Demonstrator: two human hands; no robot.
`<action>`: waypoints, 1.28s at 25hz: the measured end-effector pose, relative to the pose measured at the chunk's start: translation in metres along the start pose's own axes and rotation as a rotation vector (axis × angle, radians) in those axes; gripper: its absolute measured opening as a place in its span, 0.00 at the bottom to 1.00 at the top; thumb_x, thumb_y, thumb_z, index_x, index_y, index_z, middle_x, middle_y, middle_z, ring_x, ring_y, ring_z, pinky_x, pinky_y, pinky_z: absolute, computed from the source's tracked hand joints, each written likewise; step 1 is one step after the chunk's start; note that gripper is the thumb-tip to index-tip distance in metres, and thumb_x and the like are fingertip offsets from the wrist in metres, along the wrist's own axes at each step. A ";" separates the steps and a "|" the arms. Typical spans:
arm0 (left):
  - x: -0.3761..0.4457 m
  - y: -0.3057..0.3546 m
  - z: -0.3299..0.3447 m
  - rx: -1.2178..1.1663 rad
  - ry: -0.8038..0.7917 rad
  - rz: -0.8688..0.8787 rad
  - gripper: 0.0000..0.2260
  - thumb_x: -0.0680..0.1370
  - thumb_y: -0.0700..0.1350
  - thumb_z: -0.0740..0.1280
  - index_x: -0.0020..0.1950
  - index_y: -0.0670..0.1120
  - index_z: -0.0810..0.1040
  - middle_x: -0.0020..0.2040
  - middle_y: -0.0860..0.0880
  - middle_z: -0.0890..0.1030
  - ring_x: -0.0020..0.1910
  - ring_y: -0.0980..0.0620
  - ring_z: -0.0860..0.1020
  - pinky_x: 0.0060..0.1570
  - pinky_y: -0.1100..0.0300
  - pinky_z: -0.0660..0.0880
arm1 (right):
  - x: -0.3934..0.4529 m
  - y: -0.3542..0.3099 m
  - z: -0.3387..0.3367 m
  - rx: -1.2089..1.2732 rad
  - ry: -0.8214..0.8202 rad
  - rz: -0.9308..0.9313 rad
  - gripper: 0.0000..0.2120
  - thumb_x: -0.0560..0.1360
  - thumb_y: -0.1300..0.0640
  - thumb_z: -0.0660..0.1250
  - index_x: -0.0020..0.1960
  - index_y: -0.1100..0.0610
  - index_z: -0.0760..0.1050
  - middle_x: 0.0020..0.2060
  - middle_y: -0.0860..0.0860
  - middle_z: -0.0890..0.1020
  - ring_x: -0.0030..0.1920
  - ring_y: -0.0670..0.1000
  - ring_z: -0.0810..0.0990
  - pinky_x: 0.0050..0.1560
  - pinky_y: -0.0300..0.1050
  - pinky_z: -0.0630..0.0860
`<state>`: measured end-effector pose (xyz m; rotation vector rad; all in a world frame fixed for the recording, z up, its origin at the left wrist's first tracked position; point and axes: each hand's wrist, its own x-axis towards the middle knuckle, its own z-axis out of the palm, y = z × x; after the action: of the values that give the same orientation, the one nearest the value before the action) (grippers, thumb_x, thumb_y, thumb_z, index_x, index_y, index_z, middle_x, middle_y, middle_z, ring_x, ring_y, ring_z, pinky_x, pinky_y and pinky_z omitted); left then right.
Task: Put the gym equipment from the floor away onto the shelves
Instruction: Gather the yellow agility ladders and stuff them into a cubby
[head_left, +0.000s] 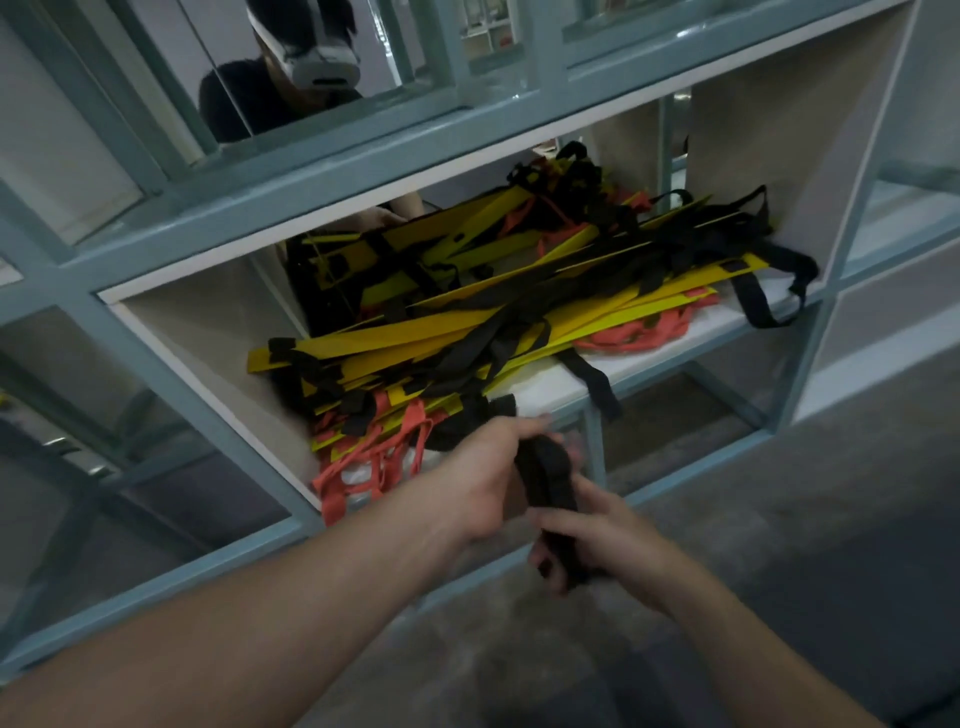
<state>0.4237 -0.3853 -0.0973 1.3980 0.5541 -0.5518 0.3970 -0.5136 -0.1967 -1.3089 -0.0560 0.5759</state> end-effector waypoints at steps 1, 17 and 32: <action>-0.004 0.009 0.001 0.057 -0.077 -0.013 0.11 0.80 0.50 0.64 0.55 0.45 0.80 0.57 0.43 0.85 0.56 0.44 0.82 0.61 0.48 0.76 | -0.007 -0.011 -0.005 0.020 -0.066 0.030 0.16 0.71 0.58 0.77 0.57 0.55 0.77 0.39 0.62 0.84 0.27 0.55 0.80 0.37 0.51 0.78; 0.038 0.164 -0.028 -0.015 0.071 0.481 0.15 0.84 0.46 0.55 0.66 0.37 0.68 0.50 0.35 0.82 0.41 0.39 0.83 0.32 0.51 0.83 | 0.121 -0.262 -0.022 -0.732 0.693 -0.544 0.21 0.80 0.64 0.60 0.72 0.63 0.69 0.69 0.61 0.74 0.71 0.61 0.71 0.71 0.48 0.66; 0.068 0.122 0.007 0.305 0.354 0.837 0.13 0.77 0.51 0.71 0.39 0.42 0.80 0.37 0.41 0.82 0.27 0.47 0.78 0.30 0.57 0.77 | 0.083 -0.164 -0.090 -1.073 0.705 -0.529 0.20 0.83 0.53 0.59 0.72 0.58 0.72 0.71 0.56 0.73 0.73 0.58 0.67 0.75 0.53 0.58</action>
<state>0.5556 -0.3832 -0.0500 1.8687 0.1170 0.3060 0.5603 -0.5814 -0.0939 -2.3603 -0.1329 -0.4868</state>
